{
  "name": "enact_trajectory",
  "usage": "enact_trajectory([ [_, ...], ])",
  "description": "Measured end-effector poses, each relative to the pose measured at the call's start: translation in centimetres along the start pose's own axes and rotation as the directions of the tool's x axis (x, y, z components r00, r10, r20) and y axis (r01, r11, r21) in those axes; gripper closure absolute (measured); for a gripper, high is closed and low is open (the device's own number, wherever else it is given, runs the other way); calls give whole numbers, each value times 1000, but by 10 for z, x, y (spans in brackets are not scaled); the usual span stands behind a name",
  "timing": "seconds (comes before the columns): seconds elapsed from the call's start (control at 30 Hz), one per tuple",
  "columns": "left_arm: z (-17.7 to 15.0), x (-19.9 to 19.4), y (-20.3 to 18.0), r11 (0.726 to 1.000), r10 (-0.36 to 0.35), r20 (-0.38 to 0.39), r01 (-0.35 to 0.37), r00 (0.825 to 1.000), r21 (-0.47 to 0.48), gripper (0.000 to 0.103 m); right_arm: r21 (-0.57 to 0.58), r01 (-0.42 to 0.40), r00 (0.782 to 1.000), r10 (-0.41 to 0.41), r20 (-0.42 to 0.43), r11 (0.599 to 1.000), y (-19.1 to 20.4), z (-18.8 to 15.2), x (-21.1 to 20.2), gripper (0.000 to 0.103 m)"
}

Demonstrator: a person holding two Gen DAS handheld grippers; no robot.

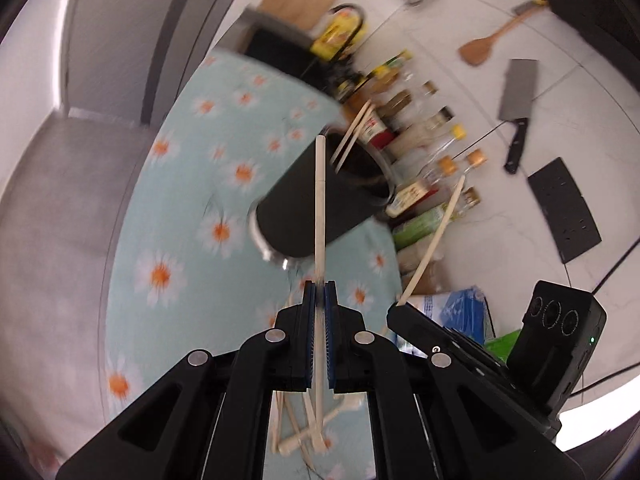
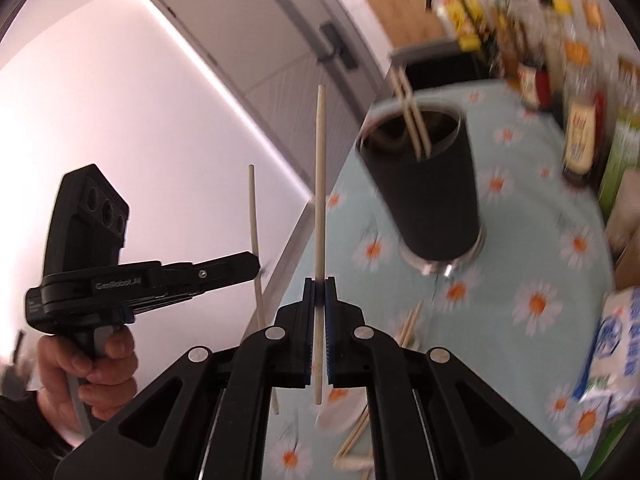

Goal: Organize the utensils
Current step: 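Open right gripper over the black holder while left gripper drops its chopstick in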

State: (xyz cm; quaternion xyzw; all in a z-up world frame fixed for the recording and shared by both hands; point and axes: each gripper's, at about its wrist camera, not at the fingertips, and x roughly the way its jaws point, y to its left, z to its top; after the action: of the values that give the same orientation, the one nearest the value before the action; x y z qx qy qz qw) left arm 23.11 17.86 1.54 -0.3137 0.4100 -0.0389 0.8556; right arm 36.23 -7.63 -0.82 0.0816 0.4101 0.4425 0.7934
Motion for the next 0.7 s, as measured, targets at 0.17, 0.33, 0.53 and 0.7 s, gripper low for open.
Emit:
enact_trajectory([
  [0.17,28,-4,-21,991,-49,91,37,995,128,100,9,8,992,-9,127,1000,-1,20,-13,97],
  [0.33,50,-3,-44,971,-102,150,66,983,229,100,3,7,981,-8,194,1000,-3,49,-22,97],
  [0.53,67,-1,-72,943,-146,241,62,959,326,100,-19,13,966,-7,257,1000,-7,83,-29,97],
  [0.7,82,2,-90,917,-149,332,5,931,399,100,-65,23,942,0,335,998,-12,109,-29,97],
])
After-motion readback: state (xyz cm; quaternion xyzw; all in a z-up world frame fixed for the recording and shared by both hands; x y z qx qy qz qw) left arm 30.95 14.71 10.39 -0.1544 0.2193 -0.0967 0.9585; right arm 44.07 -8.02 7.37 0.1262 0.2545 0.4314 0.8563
